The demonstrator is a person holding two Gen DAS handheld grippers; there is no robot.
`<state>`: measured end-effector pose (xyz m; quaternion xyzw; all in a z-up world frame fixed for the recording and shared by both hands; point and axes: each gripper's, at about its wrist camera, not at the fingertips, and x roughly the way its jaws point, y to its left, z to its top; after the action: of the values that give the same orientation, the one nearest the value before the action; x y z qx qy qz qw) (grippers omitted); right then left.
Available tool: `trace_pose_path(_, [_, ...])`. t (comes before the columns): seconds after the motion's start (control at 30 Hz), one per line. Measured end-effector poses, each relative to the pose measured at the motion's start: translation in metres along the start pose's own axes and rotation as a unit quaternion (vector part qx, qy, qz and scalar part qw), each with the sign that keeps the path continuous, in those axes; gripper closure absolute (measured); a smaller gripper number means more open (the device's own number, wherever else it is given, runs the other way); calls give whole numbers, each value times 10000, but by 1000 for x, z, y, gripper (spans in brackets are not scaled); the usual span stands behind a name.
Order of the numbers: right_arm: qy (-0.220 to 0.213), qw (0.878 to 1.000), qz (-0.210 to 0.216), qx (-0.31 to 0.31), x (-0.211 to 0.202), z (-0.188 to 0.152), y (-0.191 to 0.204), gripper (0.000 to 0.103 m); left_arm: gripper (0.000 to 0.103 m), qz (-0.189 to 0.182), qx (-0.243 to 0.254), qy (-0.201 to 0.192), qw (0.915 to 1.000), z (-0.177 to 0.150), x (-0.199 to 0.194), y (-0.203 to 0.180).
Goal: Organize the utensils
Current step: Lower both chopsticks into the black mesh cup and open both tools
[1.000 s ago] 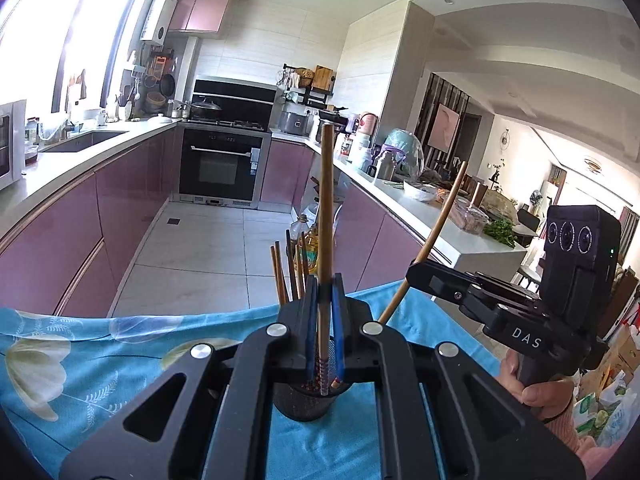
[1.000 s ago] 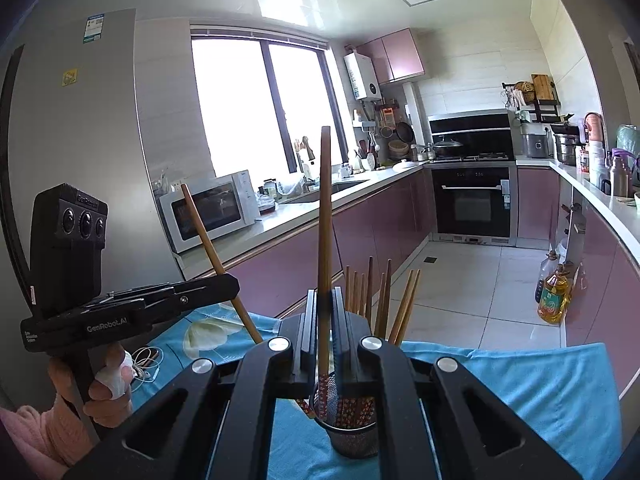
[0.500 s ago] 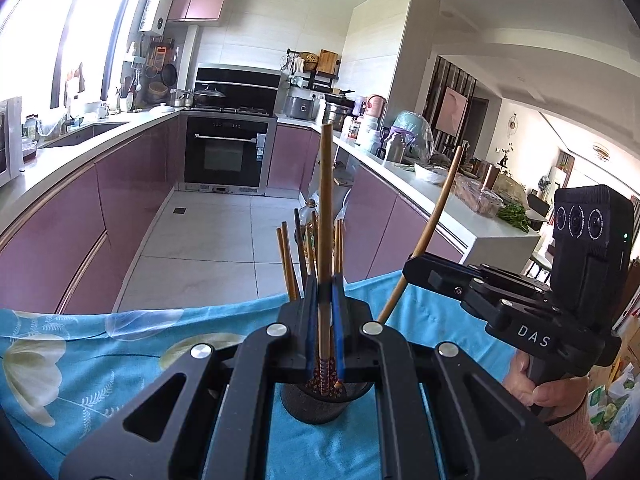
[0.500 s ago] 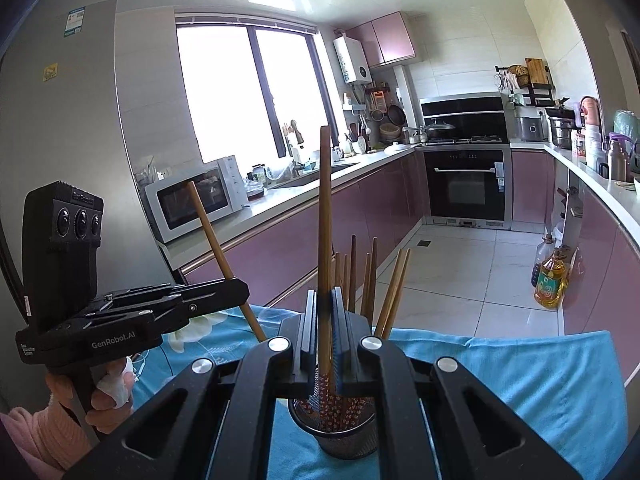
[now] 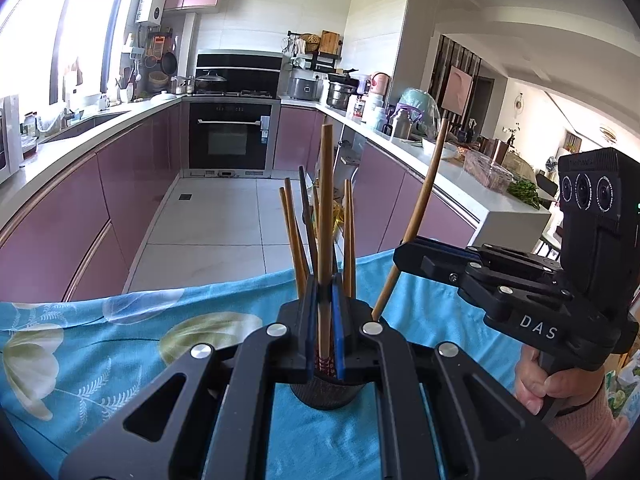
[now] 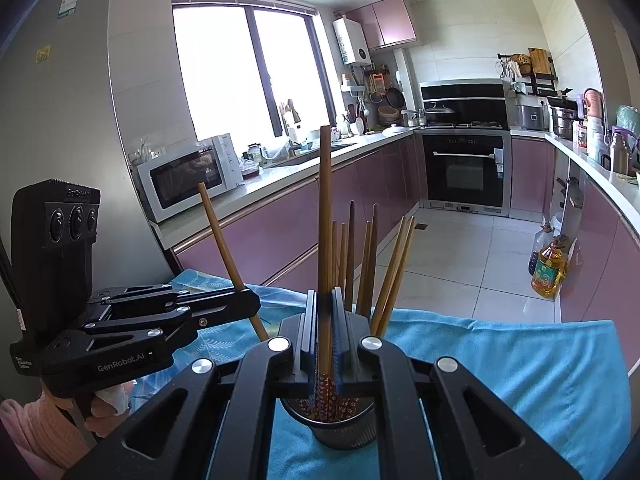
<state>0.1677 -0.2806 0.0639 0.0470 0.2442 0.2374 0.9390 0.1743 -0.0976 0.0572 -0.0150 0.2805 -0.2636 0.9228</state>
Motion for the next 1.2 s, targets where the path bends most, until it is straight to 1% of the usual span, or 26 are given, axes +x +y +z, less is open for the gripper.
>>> trace_pose_path(0.8, [381,9992,-61,87,23,-10,-10,97,95,99,48,385,9992,-8,32,8])
trace_pose_path(1.2, [531,9985,-85,117,38,-11,-13,97,95,147,28,528,9985,-4,53,12])
